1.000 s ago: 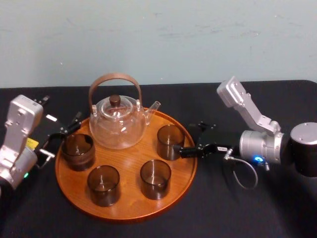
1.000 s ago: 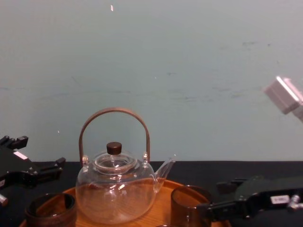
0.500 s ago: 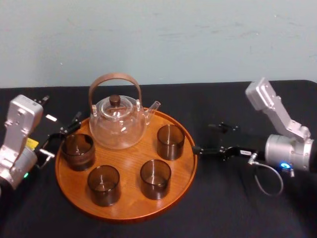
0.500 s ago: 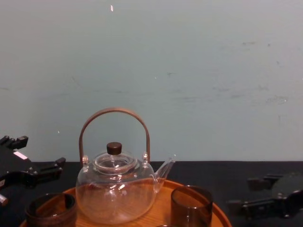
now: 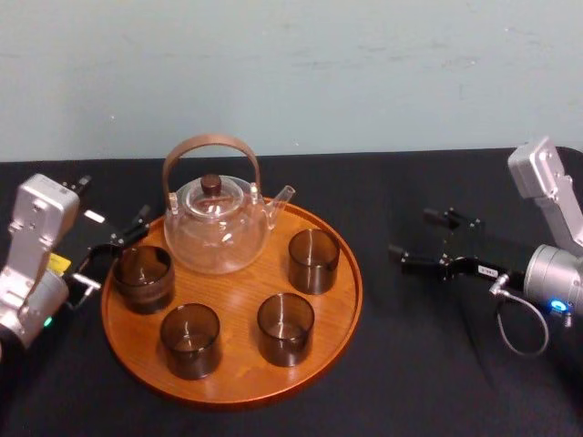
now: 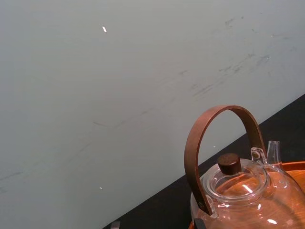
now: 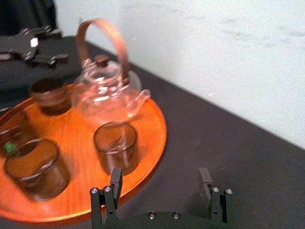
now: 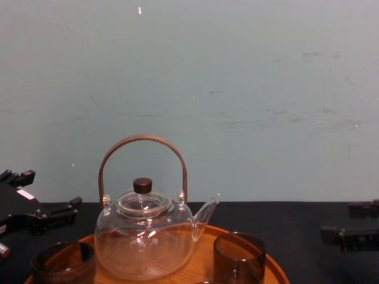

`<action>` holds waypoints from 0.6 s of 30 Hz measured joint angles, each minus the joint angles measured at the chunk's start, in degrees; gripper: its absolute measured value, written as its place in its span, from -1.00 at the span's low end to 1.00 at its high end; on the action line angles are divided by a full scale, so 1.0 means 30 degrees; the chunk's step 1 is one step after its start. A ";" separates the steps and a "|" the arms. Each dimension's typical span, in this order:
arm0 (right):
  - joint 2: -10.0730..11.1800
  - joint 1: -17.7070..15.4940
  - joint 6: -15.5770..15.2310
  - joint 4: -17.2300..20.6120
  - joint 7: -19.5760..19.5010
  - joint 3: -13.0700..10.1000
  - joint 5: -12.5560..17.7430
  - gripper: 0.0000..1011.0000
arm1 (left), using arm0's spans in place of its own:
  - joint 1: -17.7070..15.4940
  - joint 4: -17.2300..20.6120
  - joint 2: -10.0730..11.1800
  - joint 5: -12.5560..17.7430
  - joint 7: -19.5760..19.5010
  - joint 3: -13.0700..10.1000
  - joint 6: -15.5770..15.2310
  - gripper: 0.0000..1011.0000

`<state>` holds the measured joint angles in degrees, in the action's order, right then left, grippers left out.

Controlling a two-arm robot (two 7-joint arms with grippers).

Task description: Pick up the glass from the table and place it on the tray.

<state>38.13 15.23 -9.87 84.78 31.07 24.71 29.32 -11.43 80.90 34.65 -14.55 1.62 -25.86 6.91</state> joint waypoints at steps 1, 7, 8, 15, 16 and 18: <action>-0.0126 -0.0197 0.0310 0.0054 -0.0389 -0.0209 -0.0011 0.98 | 0.0000 -0.0002 0.0000 0.0000 0.0000 0.0000 0.0000 0.98; -0.1083 -0.1028 0.1691 0.0140 -0.2197 -0.1072 -0.0427 0.98 | 0.0001 -0.0001 0.0000 0.0001 0.0000 0.0000 0.0000 0.98; -0.1196 -0.1107 0.1807 0.0140 -0.2388 -0.1148 -0.0502 0.98 | -0.0001 -0.0001 -0.0001 0.0001 0.0000 0.0000 0.0000 0.98; -0.2165 -0.1617 0.2565 0.0103 -0.3904 -0.1691 -0.1121 0.98 | 0.0000 -0.0001 0.0000 0.0001 0.0000 0.0000 0.0000 0.98; -0.2362 -0.1686 0.2604 0.0046 -0.4159 -0.1767 -0.1238 0.98 | 0.0000 -0.0002 0.0000 0.0000 0.0000 0.0000 0.0000 0.98; -0.2531 -0.1727 0.2616 -0.0021 -0.4374 -0.1817 -0.1345 0.98 | 0.0001 -0.0001 -0.0001 0.0000 -0.0001 0.0000 0.0000 0.98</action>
<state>30.54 10.05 -2.02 84.72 17.95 19.26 25.28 -11.43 80.90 34.64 -14.55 1.62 -25.86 6.91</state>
